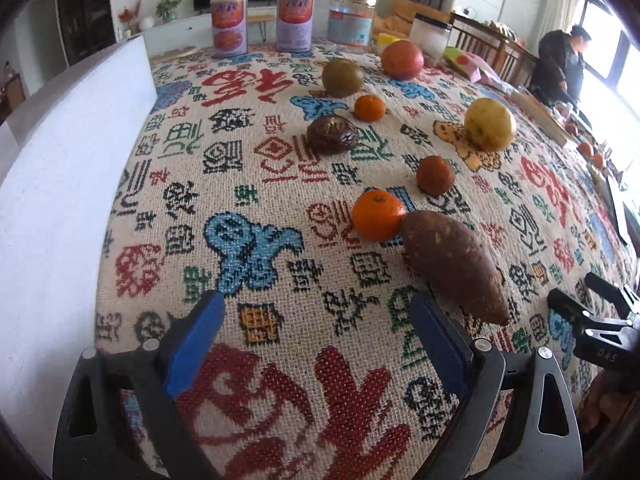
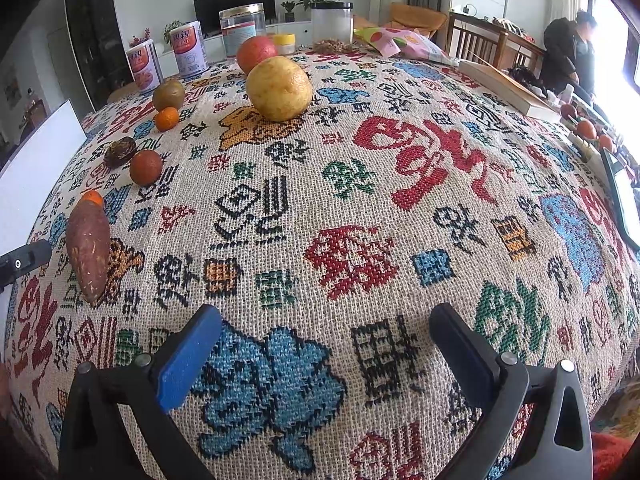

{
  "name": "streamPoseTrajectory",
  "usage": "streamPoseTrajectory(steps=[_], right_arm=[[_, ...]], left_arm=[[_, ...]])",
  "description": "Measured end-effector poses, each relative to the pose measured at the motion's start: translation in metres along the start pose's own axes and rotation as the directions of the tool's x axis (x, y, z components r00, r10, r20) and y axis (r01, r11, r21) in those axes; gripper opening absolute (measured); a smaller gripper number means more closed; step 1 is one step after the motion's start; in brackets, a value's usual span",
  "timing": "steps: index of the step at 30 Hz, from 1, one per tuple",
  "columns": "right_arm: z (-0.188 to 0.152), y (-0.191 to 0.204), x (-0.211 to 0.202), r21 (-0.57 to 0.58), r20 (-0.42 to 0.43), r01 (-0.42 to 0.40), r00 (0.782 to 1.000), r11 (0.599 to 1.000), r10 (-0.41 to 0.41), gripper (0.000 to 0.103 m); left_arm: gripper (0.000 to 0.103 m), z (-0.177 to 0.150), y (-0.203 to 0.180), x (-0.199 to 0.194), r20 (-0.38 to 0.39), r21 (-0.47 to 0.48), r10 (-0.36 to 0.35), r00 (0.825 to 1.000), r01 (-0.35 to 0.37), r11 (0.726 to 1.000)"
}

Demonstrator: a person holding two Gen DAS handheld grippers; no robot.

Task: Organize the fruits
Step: 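Grasp the small orange with the left tool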

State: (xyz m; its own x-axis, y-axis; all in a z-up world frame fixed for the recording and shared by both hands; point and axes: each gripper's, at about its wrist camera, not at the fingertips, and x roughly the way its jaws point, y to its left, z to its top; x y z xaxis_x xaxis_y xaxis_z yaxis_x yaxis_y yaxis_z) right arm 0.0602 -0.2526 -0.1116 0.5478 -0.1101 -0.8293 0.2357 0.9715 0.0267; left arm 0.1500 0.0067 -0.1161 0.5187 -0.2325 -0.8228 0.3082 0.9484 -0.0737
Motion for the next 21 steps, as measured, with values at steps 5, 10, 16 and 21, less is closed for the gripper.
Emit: streamPoseTrajectory(steps=[5, 10, 16, 21], right_arm=[[0.000, 0.000, 0.000, 0.000, 0.000, -0.001, 1.000, 1.000, 0.001, 0.103], [0.000, 0.000, 0.000, 0.000, 0.000, 0.000, 1.000, 1.000, 0.000, 0.103], [0.000, 0.000, 0.000, 0.000, 0.001, 0.000, 1.000, 1.000, 0.000, 0.103], [0.000, 0.000, 0.000, 0.000, 0.001, -0.002, 1.000, 1.000, 0.002, 0.103]], left_arm=[[0.094, 0.015, -0.018, 0.024, 0.020, 0.054, 0.030, 0.999, -0.032, 0.998], [0.057, 0.026, -0.031, 0.028, 0.072, 0.092, 0.017, 0.997, -0.024, 0.996], [0.031, 0.019, -0.026, 0.019, 0.074, 0.061, 0.007, 0.997, -0.012, 0.998], [0.031, -0.006, -0.010, -0.004, 0.025, -0.008, -0.038, 0.999, 0.038, 0.999]])
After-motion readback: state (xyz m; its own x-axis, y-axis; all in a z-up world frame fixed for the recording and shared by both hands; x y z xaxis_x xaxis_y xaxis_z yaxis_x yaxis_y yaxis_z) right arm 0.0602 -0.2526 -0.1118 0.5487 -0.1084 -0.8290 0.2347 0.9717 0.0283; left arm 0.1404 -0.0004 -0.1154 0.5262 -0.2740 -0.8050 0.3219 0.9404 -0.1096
